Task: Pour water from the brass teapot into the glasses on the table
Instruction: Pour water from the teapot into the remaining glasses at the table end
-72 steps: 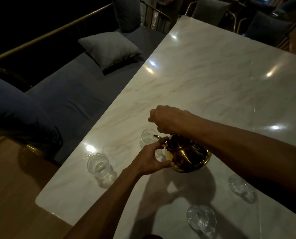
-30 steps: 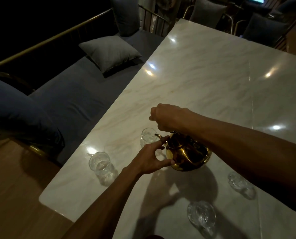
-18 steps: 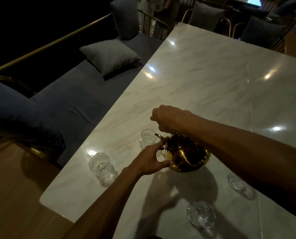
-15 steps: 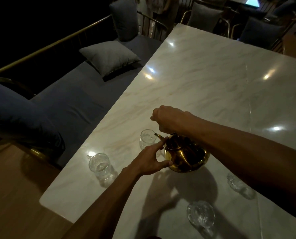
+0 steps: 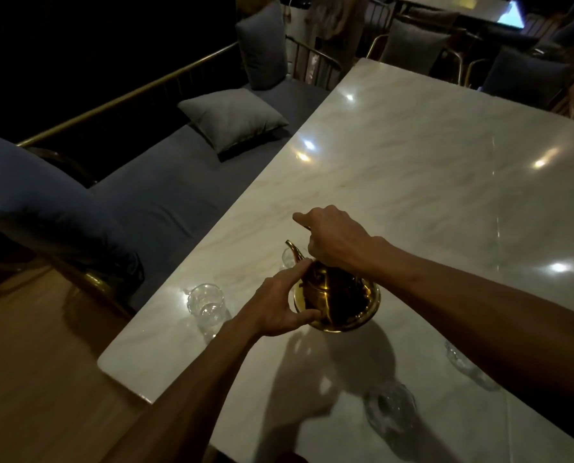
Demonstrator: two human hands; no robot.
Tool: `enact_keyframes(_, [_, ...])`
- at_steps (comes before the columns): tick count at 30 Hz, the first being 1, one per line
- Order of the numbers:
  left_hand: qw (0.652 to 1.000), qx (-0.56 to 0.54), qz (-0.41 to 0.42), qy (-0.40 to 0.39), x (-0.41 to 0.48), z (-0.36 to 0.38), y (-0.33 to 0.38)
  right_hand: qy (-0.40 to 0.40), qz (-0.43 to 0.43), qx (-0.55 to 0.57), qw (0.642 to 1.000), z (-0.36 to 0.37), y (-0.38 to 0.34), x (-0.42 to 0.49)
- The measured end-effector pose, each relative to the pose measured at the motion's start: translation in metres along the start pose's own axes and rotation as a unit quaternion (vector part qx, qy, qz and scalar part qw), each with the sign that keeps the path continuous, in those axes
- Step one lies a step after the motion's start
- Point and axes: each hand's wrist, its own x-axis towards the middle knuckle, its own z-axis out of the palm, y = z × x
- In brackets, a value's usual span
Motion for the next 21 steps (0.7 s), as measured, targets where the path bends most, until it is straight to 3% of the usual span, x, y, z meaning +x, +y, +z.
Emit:
enact_keyframes(6, [0.995, -0.03, -0.075, 0.056, -0.044, -0.008, -0.009, -0.029, -0.066, 0.014, 0.997, 0.005, -0.047, -0.006])
enact_keyframes(12, [0.982, -0.066, -0.144, 0.108, -0.083, -0.006, -0.02, -0.059, -0.158, -0.049, 0.984, 0.015, -0.086, -0.003])
enact_keyframes(21, [0.969, -0.116, -0.189, 0.112, -0.108, -0.007, -0.025, -0.106, -0.253, -0.153, 0.95, 0.037, -0.127, 0.018])
